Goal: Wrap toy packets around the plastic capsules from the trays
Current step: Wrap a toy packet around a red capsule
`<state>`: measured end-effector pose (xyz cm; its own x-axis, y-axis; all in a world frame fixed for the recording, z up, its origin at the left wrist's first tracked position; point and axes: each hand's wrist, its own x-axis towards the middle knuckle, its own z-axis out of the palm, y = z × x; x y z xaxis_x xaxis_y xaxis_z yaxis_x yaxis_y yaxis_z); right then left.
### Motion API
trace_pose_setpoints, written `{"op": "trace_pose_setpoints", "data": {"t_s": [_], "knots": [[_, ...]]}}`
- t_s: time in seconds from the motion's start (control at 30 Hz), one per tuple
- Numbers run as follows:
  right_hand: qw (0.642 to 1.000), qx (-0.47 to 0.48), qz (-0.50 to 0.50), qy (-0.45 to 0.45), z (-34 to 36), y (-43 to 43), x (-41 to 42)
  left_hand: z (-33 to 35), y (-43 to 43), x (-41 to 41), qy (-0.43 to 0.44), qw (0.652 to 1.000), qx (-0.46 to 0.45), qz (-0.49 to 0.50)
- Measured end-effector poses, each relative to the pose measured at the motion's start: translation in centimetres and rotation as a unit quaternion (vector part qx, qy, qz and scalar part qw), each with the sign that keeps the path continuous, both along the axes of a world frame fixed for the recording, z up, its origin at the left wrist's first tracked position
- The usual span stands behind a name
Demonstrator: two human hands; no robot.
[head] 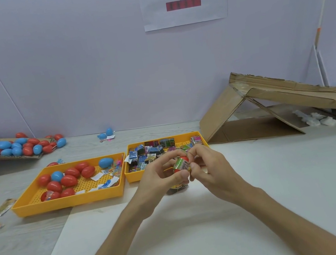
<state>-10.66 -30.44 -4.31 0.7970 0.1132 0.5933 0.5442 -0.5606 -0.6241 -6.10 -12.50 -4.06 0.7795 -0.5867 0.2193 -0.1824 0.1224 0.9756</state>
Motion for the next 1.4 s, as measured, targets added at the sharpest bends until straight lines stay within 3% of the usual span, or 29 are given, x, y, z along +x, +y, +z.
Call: {"op": "trace_pose_setpoints", "data": {"t_s": [0.2,0.37,0.57,0.93,1.3,1.4], "knots": [[0.999,0.028,0.002,0.026,0.12,-0.12,-0.04,-0.09,-0.01,-0.01,-0.005,1.000,-0.009,0.008],[0.990,0.143,0.004,0.012,0.55,0.01,-0.08,0.03,-0.55,-0.46,0.050,0.997,-0.066,0.007],[0.988,0.154,-0.012,0.015,0.37,0.32,0.04,0.26,-0.28,-0.38,0.126,0.985,-0.105,-0.049],[0.973,0.227,0.019,0.032,0.45,0.02,0.15,0.13,-0.43,-0.76,0.143,0.981,-0.103,-0.079],[0.980,0.195,-0.006,0.048,0.69,0.19,0.08,0.28,-0.81,-0.91,0.190,0.972,-0.102,-0.092],[0.971,0.235,0.022,0.049,0.91,0.25,-0.16,0.31,-0.91,-0.84,0.193,0.973,-0.097,-0.078]]}}
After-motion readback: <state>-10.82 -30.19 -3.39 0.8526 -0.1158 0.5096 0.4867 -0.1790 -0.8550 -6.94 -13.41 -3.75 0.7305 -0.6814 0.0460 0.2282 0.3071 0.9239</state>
